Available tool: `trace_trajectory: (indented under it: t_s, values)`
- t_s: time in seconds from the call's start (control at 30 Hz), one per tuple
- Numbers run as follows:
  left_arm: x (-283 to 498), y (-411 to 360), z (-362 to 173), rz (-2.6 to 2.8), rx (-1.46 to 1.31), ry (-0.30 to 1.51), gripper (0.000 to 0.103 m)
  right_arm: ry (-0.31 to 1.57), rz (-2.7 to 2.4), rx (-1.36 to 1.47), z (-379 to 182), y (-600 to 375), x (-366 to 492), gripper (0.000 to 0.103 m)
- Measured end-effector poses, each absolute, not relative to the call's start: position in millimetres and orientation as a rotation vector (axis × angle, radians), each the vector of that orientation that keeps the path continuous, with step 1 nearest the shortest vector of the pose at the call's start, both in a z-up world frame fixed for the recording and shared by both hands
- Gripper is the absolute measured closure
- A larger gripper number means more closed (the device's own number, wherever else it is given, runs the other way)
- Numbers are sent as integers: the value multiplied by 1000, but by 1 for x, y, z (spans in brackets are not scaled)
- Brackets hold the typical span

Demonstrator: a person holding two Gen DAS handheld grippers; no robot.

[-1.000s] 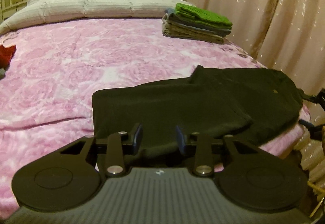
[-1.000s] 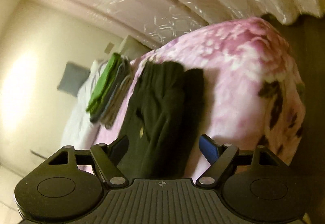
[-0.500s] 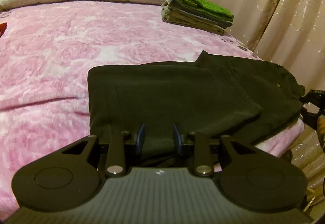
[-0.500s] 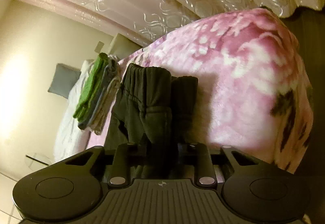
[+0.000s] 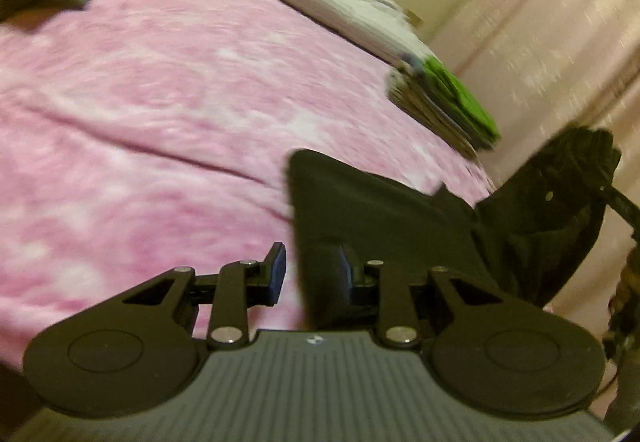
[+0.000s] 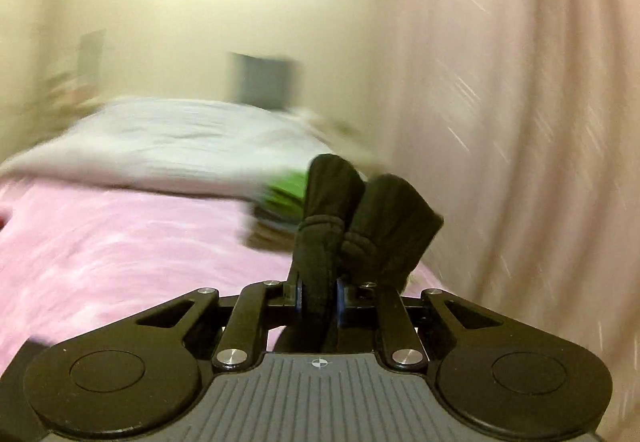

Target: Fold clothes

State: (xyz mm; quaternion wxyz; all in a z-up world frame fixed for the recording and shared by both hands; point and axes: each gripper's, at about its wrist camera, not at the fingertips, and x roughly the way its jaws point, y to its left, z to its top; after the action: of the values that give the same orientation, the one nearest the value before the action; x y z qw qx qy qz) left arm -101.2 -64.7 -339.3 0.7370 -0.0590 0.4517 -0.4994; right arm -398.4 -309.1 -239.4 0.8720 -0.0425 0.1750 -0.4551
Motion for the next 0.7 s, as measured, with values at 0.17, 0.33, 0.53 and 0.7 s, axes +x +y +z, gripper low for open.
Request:
trace_trajectory:
  t_s: [0.17,0.33,0.53,0.7]
  values:
    - [-82,-36,-346,-1041,-181,1028,81,475,-597,-376,-296,-217,-329,88]
    - [-77,-18,-363,-999,-191,1097,81,716,-380,-577,-398,-160,-299,87]
    - [-77,-11,-371,-1003,-209,1103,81,592,-413,-572,-369,-164,-297,88]
    - [-79,-8,-373,-1001,-217,1102,81,549,-329,-618,-361,-135,-298,88]
